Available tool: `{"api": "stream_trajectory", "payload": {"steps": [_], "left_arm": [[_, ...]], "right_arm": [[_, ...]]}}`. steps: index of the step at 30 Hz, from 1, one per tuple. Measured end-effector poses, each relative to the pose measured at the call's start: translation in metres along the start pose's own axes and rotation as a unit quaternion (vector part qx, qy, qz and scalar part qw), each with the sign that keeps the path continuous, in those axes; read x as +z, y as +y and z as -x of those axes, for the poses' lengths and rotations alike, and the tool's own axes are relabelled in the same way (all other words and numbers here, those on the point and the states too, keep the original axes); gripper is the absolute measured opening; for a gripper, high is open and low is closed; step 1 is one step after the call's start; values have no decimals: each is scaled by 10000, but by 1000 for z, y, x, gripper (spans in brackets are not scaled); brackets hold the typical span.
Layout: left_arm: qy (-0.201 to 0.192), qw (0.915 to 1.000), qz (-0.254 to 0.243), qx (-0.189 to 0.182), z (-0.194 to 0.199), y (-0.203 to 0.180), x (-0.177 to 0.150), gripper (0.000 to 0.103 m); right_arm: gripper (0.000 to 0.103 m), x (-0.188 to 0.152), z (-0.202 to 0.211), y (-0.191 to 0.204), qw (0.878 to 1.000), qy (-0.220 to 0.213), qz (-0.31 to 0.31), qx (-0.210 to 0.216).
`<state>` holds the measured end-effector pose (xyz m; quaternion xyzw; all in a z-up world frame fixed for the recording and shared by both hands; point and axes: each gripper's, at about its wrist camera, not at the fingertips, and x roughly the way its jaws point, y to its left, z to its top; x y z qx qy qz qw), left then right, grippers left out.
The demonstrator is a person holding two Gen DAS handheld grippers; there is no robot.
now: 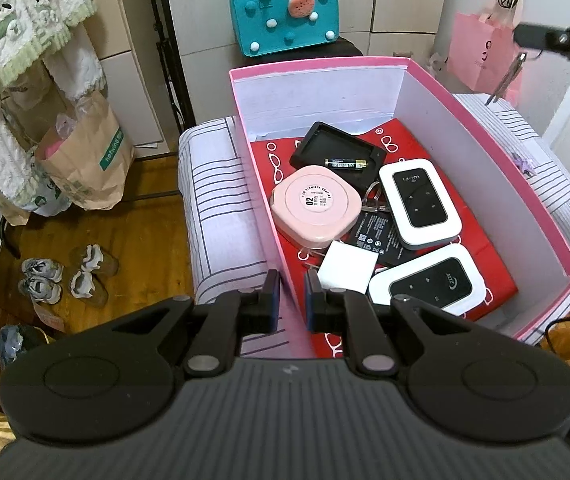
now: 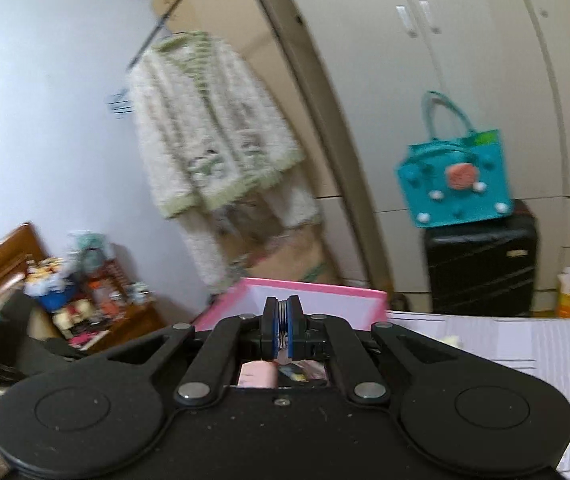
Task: Organize rigid objects
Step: 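Carry the small item toward the box with the right tool, then return the right tool to the bed and grasp the purple starfish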
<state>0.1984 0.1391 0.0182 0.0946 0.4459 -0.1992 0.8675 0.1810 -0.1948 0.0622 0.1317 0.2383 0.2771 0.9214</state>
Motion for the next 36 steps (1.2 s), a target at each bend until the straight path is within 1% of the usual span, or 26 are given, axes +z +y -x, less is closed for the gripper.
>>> {"api": "stream_trajectory", "payload": {"steps": [3,5,9,11,16,18,21,23,26,29,30,32,34,36], "left_arm": [[13,10000,24,-49,0,2,1,12],[25,10000,22,-64,-1,2,1,12],[64,10000,-1,-72,-1,1,3,12],[60,10000,3,-70,-2,1,3,12],[62,10000,4,-77,-2,1,4,12],[66,10000,-4,-74,-3,1,4,12],[71,9999,21,-91,-3,1,4,12],[82,9999,7,-106,-3,2,4,12],[107,9999,-28,-100,-4,1,5,12],[113,9999,-56,-103,-5,1,5,12],[113,9999,-60,-111,-5,1,4,12],[113,9998,-72,-137,-4,2,4,12],[115,9998,-78,-164,-4,3,4,13],[110,9998,-85,-174,-4,3,4,13]], "right_arm": [[5,2,-8,16,9992,209,-62,334],[5,-2,-20,24,9980,402,-89,475],[5,-23,-50,36,9930,905,-123,743],[5,-35,-65,38,9887,1187,-219,892],[6,-57,-89,46,9786,1696,-276,1133],[7,-60,-98,50,9722,1912,-274,1321],[8,-62,-107,57,9660,2113,-221,1474],[11,-62,-110,63,9627,2198,-200,1563],[11,-56,-103,67,9673,2072,-67,1462],[12,-49,-85,58,9754,1817,-97,1248],[12,-46,-74,51,9789,1704,-125,1119],[14,-42,-55,38,9852,1508,-128,799],[18,-39,-34,24,9908,1318,-73,315],[20,-39,-15,8,9923,1210,-9,-267]]}}
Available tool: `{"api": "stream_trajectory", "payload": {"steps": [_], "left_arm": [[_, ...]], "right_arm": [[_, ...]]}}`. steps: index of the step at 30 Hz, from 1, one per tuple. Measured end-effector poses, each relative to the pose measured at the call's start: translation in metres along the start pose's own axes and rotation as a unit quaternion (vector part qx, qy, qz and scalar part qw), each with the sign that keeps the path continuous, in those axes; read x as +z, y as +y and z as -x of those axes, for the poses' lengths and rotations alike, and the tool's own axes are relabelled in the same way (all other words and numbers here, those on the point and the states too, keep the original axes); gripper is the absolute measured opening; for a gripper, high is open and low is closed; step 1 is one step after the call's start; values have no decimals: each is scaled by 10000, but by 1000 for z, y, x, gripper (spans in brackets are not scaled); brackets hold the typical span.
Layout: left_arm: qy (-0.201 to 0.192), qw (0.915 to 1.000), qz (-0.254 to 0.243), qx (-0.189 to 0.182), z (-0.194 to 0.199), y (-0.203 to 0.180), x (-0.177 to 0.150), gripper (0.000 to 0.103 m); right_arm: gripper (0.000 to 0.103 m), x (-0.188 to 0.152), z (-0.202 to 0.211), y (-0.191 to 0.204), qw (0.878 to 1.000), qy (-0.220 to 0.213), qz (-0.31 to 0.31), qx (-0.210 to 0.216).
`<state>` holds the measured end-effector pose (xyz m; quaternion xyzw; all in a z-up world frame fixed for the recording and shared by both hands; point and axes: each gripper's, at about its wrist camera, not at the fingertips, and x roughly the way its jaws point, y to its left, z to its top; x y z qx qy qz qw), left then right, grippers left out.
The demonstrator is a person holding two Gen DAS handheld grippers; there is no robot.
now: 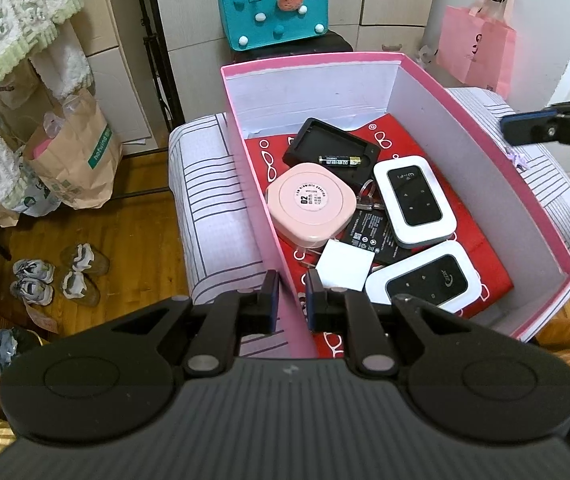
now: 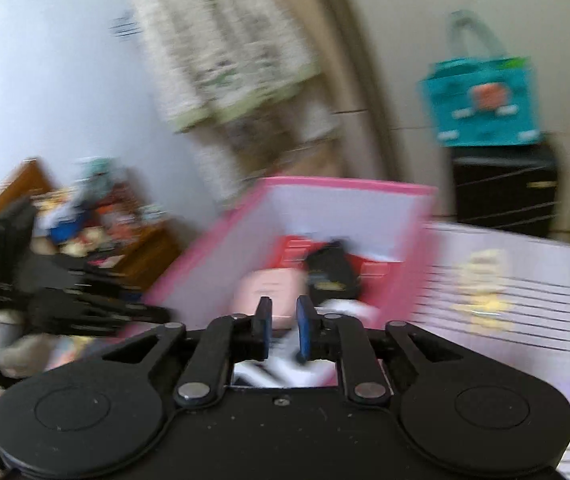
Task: Organize rigid objects
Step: 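Return the right tool to the bed and grasp the purple starfish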
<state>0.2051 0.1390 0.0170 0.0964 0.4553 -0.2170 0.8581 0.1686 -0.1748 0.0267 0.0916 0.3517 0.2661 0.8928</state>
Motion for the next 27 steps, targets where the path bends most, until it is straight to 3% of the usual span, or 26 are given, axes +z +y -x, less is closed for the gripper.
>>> {"api": "stream_trajectory", "payload": {"steps": [6,10,14,19,21,23,27], "left_arm": [[-19,10000,-58,21,0,-1,-1,13],[42,9999,-109,44,-1,-3,2,13],[58,9999,-129,54,-1,-3,2,13],[74,9998,-165,98,-1,-5,2,13],[97,9997,-206,130,-2,-7,3,13],[132,9994,-261,177,-2,-8,3,13],[176,9985,-441,266,-2,-14,3,13]], "right_arm": [[24,-26,32,-55,9846,-141,-133,-1737],[35,-45,32,-86,9706,25,-182,-2400],[36,-63,20,-115,9636,277,-391,-2631],[37,-79,2,-131,9624,473,-494,-2627],[41,-79,0,-135,9624,389,-477,-2645],[55,-76,-5,-135,9604,330,-439,-2731],[60,-74,-15,-136,9615,185,-363,-2719]]}}
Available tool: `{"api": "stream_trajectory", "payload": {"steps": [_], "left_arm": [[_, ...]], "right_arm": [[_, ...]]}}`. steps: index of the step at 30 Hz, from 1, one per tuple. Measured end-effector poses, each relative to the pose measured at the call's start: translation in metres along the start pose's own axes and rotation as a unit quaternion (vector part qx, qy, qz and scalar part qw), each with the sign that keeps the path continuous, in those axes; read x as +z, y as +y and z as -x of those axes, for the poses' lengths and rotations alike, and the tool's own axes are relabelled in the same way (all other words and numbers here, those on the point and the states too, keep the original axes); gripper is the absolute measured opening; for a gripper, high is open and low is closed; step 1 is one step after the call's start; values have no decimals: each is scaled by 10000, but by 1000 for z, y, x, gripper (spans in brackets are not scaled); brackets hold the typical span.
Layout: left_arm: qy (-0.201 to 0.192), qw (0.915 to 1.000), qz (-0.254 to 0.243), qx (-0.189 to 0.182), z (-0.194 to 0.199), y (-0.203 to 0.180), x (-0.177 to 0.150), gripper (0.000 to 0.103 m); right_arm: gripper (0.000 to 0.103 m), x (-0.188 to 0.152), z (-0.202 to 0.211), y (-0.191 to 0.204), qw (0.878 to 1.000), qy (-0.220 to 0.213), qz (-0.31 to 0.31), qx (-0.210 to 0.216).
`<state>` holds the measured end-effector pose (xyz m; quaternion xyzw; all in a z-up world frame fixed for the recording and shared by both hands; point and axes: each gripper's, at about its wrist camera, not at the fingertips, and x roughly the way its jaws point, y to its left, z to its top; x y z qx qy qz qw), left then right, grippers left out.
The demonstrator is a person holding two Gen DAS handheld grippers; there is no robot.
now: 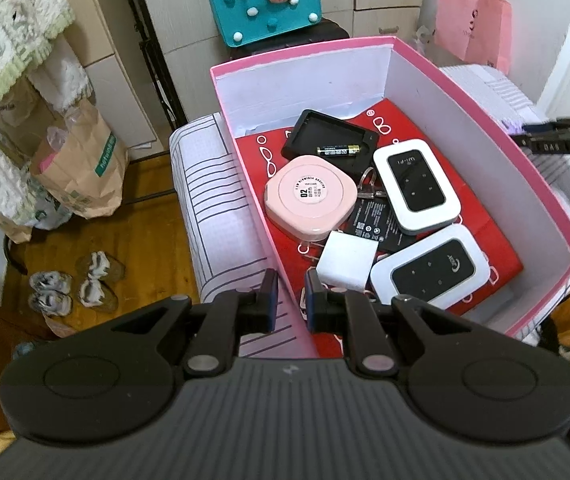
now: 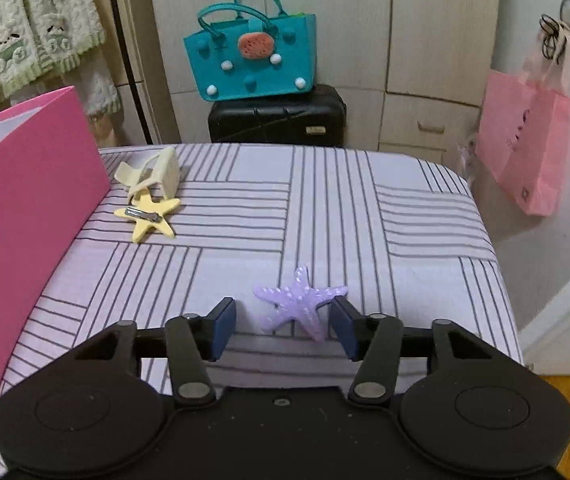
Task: Organize rigid objects
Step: 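Return the right tool to the bed and grasp the purple starfish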
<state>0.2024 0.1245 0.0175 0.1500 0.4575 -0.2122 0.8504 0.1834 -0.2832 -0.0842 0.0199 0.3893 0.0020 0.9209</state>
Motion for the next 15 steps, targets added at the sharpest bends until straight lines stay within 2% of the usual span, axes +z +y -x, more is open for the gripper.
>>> {"api": "stream_trajectory", "payload": {"steps": [3,8,11,12,13,15], "left_arm": [[33,10000,-42,-8,0,0,1,13],[42,10000,-60,2,1,0,2,13],[43,10000,-51,-6,1,0,2,13],[46,10000,-46,-13,1,0,2,13],[51,10000,-44,-21,1,0,2,13],[55,10000,-50,-15,1,0,2,13]], "right_arm": [[60,-2,-4,6,9997,-181,166,54],[69,0,-10,4,9993,-355,47,55],[69,-4,-11,4,9987,-512,-45,24],[68,-5,-11,6,9985,-550,20,-22],[52,-6,-10,7,9982,-595,58,-71],[52,-6,-7,9,9983,-580,-26,-106]]}}
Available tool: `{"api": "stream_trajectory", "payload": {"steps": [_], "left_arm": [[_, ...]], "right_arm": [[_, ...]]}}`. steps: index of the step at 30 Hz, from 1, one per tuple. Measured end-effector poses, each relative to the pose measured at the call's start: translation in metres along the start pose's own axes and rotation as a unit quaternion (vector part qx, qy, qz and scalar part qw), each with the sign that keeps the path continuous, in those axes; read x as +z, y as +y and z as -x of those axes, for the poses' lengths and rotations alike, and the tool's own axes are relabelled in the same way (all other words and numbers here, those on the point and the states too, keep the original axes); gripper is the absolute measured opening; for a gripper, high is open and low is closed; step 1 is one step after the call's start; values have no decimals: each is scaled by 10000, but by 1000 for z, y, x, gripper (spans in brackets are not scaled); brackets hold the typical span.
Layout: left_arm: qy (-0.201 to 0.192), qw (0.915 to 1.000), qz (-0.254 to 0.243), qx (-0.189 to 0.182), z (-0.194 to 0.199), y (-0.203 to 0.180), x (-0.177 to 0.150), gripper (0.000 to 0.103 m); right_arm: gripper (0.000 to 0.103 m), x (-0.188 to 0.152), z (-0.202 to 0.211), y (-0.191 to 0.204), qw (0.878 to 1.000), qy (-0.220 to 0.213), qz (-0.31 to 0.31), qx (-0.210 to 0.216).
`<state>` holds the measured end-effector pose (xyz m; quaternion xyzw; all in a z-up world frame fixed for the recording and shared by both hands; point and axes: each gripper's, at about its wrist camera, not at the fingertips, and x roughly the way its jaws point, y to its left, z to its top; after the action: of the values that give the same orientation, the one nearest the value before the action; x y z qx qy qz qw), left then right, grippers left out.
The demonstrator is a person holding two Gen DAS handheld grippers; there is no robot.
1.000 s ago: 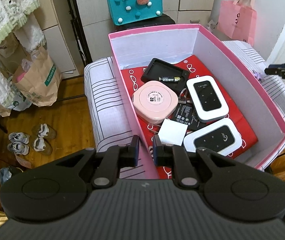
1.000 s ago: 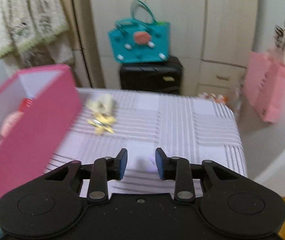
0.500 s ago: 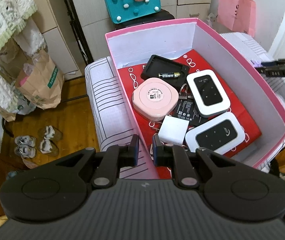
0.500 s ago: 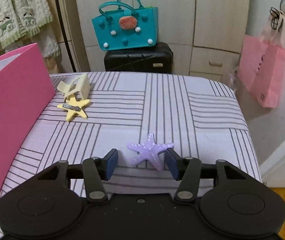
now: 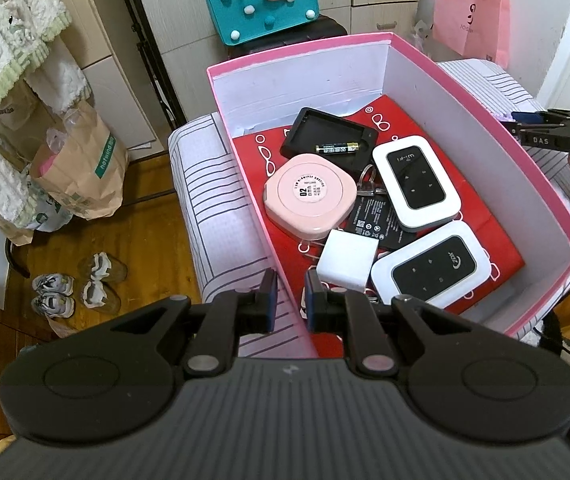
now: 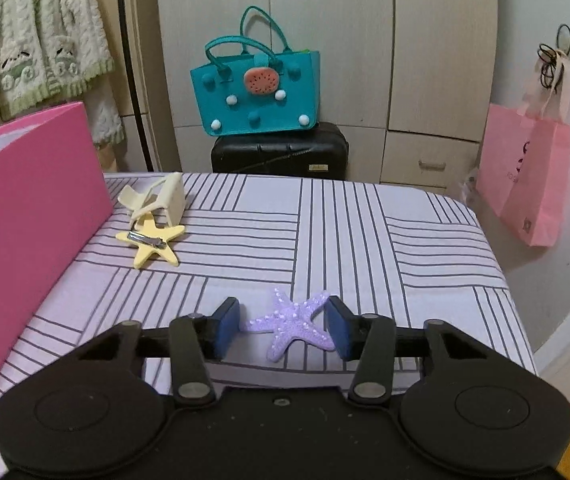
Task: Organize rigid objects
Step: 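Return the right tool to the bed and grasp the purple starfish, then carry the purple starfish into the box and release it on the black cradle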
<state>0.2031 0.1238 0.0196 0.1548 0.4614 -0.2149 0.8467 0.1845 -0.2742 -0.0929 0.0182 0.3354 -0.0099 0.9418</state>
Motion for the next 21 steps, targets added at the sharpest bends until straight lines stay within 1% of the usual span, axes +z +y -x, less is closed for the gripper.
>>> {"api": "stream_trajectory", "payload": {"steps": [1,2,4,8,12,16,19,21], "left_arm": [[0,10000,-1,-2,0,0,0,13],[2,10000,-9,-5,0,0,0,13],[5,10000,-17,-8,0,1,0,13],[-8,10000,-1,-28,0,2,0,13],[-68,9999,22,-72,1,4,-2,13],[-79,9999,39,-93,1,5,-2,13],[-123,9999,46,-98,1,6,-3,13],[-134,9998,85,-143,1,7,-3,13]], "right_arm": [[52,1,3,1,9999,-27,-96,-84],[52,1,7,2,9998,-84,-158,-74],[52,2,15,6,9996,-192,-177,56],[52,8,36,25,9989,-399,-11,249],[52,27,66,50,9951,-623,122,763],[53,50,102,79,9846,-957,349,1417],[53,62,119,102,9742,-962,574,1961],[53,68,120,118,9698,-901,761,2136]]}}
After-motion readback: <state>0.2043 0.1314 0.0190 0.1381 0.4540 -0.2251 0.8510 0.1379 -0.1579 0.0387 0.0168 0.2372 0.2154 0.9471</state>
